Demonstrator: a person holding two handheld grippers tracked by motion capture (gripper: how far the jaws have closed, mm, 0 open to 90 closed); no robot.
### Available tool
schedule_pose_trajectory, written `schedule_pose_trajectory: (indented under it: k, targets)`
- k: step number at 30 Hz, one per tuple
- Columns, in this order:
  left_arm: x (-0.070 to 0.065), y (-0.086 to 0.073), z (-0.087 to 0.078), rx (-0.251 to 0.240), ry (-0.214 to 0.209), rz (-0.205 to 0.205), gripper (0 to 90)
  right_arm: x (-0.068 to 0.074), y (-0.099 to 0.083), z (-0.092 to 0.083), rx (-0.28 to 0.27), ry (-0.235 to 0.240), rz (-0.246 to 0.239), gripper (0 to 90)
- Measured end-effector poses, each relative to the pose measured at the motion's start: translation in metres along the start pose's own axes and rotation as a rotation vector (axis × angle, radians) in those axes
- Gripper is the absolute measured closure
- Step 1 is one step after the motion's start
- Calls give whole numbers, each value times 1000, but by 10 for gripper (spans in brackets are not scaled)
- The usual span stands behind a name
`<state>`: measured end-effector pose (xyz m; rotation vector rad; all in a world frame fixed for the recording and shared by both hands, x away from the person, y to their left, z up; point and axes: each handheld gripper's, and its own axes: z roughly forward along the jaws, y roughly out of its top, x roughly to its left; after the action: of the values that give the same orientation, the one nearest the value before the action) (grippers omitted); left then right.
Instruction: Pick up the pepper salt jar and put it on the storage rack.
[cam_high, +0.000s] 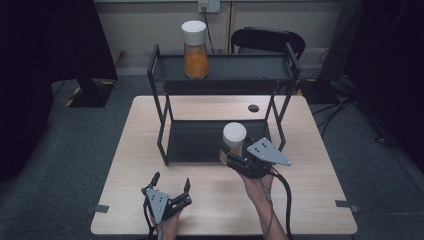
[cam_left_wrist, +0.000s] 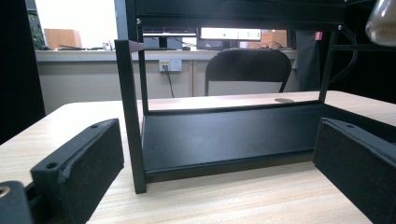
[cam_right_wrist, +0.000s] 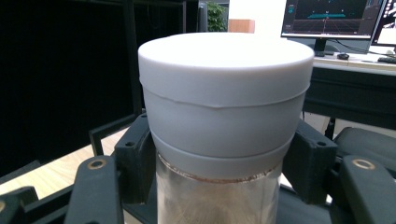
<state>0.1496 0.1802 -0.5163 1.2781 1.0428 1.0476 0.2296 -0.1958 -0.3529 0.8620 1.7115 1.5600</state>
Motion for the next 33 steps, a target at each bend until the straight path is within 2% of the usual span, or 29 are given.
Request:
schedule_pose_trajectory:
  k: [8, 18, 33]
  targets:
    - [0, 0, 0, 0, 0, 0, 10, -3, 11, 2, -11, 1, -1, 349]
    - [0, 0, 0, 0, 0, 0, 10, -5, 33, 4, -44, 2, -26, 349]
    - [0, 0, 0, 0, 0, 0, 10, -12, 58, 11, -80, -4, -28, 349]
